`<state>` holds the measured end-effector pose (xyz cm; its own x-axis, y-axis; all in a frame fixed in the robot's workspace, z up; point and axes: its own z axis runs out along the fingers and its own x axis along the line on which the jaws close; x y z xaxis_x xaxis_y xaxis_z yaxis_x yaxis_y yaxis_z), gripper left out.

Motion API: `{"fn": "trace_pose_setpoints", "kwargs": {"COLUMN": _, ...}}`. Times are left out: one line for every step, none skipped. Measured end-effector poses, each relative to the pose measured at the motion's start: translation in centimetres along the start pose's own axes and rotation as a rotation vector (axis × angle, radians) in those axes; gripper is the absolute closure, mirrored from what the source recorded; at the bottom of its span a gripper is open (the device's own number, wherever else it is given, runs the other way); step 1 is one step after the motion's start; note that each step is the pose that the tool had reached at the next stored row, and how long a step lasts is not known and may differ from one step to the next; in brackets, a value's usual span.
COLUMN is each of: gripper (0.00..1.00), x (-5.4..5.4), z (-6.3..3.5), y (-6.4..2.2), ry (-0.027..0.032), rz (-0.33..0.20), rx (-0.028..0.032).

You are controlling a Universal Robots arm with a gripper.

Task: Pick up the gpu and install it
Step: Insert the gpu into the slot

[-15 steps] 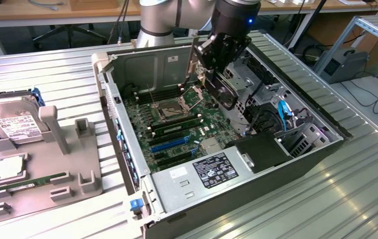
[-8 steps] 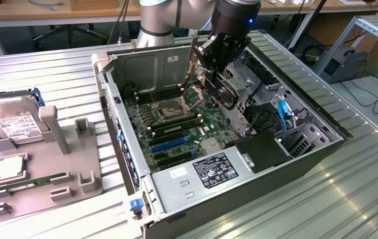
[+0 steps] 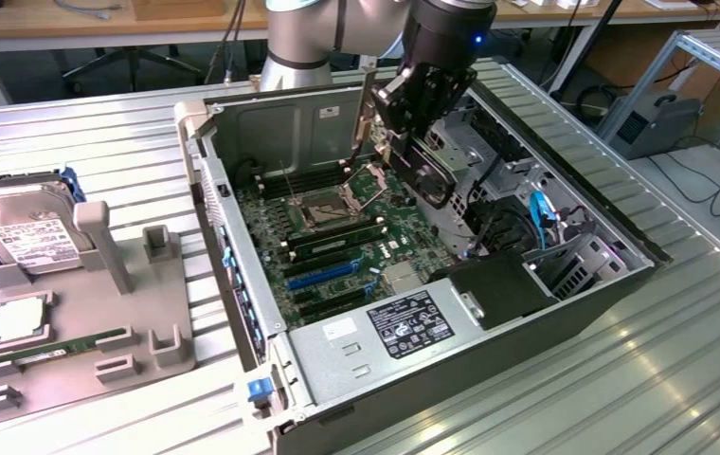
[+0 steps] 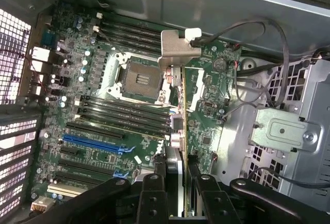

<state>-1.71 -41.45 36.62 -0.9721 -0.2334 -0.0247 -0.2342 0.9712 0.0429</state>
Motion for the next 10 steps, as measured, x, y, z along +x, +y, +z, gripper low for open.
{"fn": "trace_pose_setpoints", "kwargs": {"gripper": 0.73, "x": 0.0, "z": 0.0, "y": 0.0, "ry": 0.0001, "rz": -0.003, "rx": -0.0001}}
{"fn": "trace_pose_setpoints", "kwargs": {"gripper": 0.73, "x": 0.0, "z": 0.0, "y": 0.0, "ry": 0.0002, "rz": -0.006, "rx": -0.0002}}
{"fn": "trace_pose_setpoints", "kwargs": {"gripper": 0.73, "x": 0.0, "z": 0.0, "y": 0.0, "ry": 0.0004, "rz": -0.009, "rx": -0.0003}}
{"fn": "trace_pose_setpoints", "kwargs": {"gripper": 0.73, "x": 0.0, "z": 0.0, "y": 0.0, "ry": 0.0005, "rz": -0.011, "rx": -0.0003}}
{"fn": "trace_pose_setpoints", "kwargs": {"gripper": 0.73, "x": 0.0, "z": 0.0, "y": 0.0, "ry": 0.0006, "rz": -0.014, "rx": -0.0004}}
{"fn": "trace_pose_setpoints", "kwargs": {"gripper": 0.73, "x": 0.0, "z": 0.0, "y": 0.0, "ry": 0.0007, "rz": -0.016, "rx": -0.0005}}
{"fn": "trace_pose_setpoints", "kwargs": {"gripper": 0.73, "x": 0.0, "z": 0.0, "y": 0.0, "ry": 0.0008, "rz": -0.019, "rx": -0.0005}}
{"fn": "trace_pose_setpoints", "kwargs": {"gripper": 0.73, "x": 0.0, "z": 0.0, "y": 0.0, "ry": 0.0009, "rz": -0.021, "rx": -0.0006}}
{"fn": "trace_pose_setpoints", "kwargs": {"gripper": 0.73, "x": 0.0, "z": 0.0, "y": 0.0, "ry": 0.001, "rz": -0.024, "rx": -0.0007}}
{"fn": "trace_pose_setpoints", "kwargs": {"gripper": 0.73, "x": 0.0, "z": 0.0, "y": 0.0, "ry": 0.0011, "rz": -0.026, "rx": -0.0007}}
